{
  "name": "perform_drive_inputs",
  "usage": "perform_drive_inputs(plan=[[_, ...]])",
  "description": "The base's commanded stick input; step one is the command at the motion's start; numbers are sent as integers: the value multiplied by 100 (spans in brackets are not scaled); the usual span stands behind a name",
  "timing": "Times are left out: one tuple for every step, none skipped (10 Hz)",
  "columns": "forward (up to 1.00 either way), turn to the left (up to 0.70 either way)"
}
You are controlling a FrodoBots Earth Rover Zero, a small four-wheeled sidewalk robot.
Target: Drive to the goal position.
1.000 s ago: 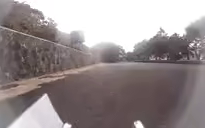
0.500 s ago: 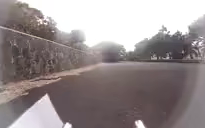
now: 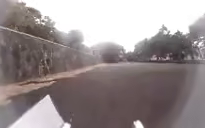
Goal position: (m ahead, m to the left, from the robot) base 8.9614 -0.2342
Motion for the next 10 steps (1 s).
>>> perform_drive_inputs(plan=[[100,-27],[100,-16],[100,-6],[100,-5],[100,-15],[100,-26],[100,-8],[100,-19],[100,-30],[100,0]])
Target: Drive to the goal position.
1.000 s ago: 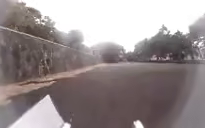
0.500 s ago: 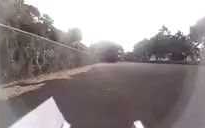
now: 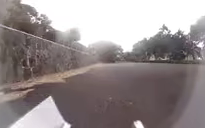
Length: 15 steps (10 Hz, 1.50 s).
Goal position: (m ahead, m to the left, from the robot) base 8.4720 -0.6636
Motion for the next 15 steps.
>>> perform_drive_inputs(plan=[[100,0],[100,-24],[100,-15],[100,-5],[100,-5],[100,-15],[100,-26],[100,-7],[100,-18],[100,-29],[100,-29],[100,-29],[100,-29],[100,-29],[100,-29]])
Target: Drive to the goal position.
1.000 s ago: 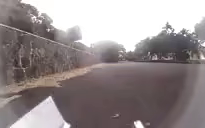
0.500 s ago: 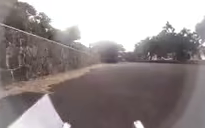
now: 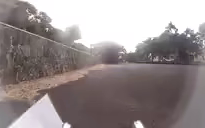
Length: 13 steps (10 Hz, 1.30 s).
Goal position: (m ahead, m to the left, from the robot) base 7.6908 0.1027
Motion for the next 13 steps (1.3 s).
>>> perform_drive_inputs(plan=[[100,-29],[100,-19],[100,-9],[100,-2],[100,-12],[100,-22],[100,-22],[100,-13],[100,-4],[100,0],[100,0],[100,0],[100,-22]])
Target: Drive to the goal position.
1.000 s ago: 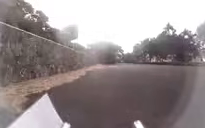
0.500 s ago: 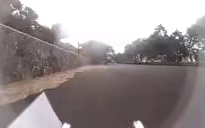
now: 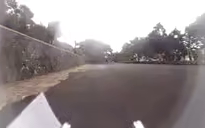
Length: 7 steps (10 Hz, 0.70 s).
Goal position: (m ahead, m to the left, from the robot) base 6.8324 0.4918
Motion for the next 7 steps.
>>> perform_drive_inputs(plan=[[100,-13],[100,-4],[100,-5],[100,-13],[100,-21],[100,-26],[100,-25]])
